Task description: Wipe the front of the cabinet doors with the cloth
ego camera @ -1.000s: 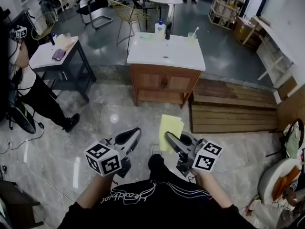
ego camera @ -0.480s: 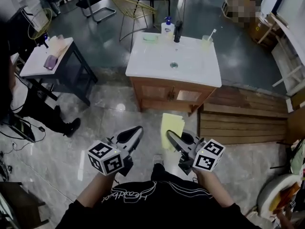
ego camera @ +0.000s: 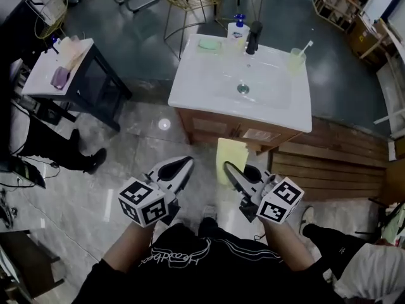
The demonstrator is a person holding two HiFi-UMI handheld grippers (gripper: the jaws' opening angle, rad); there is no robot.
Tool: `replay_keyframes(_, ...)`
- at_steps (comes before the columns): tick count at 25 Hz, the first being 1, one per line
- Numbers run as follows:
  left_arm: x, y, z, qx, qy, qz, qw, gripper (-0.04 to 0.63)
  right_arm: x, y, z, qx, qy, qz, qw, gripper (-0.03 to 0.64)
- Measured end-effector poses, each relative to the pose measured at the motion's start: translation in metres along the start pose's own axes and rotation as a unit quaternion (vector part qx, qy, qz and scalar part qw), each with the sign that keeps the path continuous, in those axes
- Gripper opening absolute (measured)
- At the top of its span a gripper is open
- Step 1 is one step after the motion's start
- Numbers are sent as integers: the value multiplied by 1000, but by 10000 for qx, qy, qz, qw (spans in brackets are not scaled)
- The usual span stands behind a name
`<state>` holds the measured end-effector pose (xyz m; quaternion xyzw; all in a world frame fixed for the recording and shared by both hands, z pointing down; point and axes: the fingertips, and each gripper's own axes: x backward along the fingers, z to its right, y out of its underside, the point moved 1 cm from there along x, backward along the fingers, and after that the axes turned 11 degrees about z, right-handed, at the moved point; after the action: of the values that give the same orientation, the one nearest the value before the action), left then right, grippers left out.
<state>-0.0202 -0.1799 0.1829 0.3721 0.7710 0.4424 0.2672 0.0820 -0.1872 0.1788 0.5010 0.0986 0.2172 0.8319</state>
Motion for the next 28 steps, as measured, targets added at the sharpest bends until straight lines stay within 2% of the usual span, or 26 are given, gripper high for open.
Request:
replay_keyframes(4,-6,-3,-28,28,-34,15,10000,6,-20,3,9,222,64,13,9997,41)
replay_keyframes(9,-23,11,-65,-68,199,94,9997,6,-36,35,31,310,153,234,9991,41)
replay_keyframes(13,-32,58,-102,30,279,110,9995,6,-39,83,61,398,279,412,9980,41)
replay_keyframes(17,-51,102,-151,9,388,360,9986,6,-55,129,99,560,159,641,9962,41)
replay_keyframes(22,-70,170,-202,101,646,464,9968,6,-68,205,146,529,74,784,9955,41)
replay_keyframes(28,-88,217,-256,-114,803,770,9937,6,-88,255,191,1217,-48,680,9902,41)
